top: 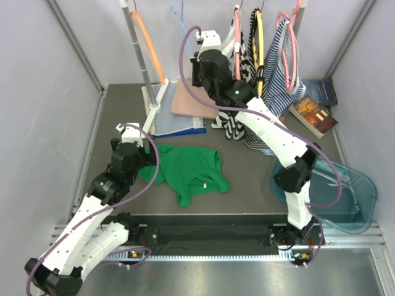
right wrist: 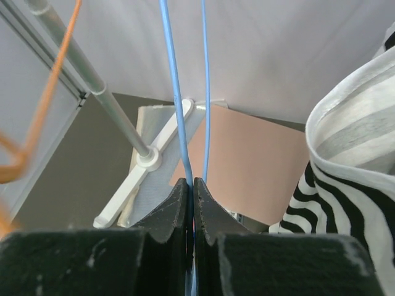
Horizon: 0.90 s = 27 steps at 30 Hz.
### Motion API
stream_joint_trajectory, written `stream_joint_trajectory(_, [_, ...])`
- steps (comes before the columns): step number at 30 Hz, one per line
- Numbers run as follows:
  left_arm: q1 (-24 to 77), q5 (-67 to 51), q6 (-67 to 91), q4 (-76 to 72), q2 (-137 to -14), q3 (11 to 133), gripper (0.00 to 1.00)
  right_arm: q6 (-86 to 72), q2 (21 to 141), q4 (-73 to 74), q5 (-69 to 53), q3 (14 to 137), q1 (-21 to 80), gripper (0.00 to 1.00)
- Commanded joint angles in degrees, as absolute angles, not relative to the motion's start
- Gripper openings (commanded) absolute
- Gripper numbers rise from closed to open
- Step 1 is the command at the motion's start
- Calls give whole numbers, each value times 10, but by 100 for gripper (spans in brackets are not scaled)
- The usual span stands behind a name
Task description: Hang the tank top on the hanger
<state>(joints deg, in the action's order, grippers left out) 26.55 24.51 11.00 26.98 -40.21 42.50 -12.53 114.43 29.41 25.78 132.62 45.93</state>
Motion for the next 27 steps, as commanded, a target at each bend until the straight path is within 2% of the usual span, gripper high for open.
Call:
stream_joint_trajectory(1, [263, 250, 110, 245, -395, 420, 99, -105, 1078, 243, 284, 1329, 457, 0])
stream_joint_trajectory(9, [263, 250, 108, 243, -402, 418, 99, -94, 1059, 249, 288, 1318, 459, 0])
stream_joint_trajectory(16, [264, 241, 103, 238, -410, 415, 99, -91, 992, 217, 283, 1189, 475, 0])
stream_joint_trajectory(20, [263, 235, 102, 238, -419, 414, 99, -88, 956, 232, 289, 1156, 482, 0])
stream_joint_trajectory(27, [264, 202, 112, 248, -468, 424, 99, -73, 869, 221, 315, 1047, 533, 0])
